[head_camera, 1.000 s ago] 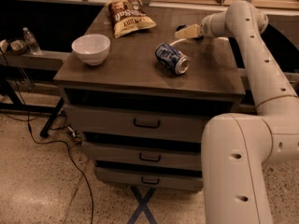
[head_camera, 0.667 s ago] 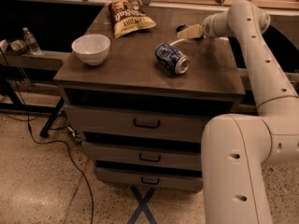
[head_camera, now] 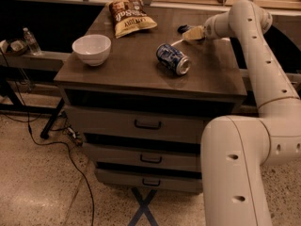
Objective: Pick rxbar blueberry
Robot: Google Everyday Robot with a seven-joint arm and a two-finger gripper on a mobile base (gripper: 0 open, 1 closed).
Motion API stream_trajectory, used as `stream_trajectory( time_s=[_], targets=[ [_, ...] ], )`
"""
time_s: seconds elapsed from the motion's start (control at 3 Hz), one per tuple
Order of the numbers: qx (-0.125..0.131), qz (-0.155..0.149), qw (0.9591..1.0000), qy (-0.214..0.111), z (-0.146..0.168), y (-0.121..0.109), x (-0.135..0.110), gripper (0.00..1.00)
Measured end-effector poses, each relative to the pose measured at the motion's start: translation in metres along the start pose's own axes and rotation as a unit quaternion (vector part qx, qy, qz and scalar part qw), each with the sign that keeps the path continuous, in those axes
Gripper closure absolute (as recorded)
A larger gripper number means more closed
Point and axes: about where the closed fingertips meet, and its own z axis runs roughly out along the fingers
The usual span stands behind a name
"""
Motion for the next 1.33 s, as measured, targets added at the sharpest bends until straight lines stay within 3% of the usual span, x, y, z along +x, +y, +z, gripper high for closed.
stream_trajectory(
  time_s=[1.0, 1.33],
  targets=[
    [-0.004, -0.016, 0.9998, -0.012, -0.014, 0.0, -0.014, 1.0],
    [-0.01, -0.024, 0.9992, -0.03, -0.028, 0.004, -0.031, 1.0]
  ],
)
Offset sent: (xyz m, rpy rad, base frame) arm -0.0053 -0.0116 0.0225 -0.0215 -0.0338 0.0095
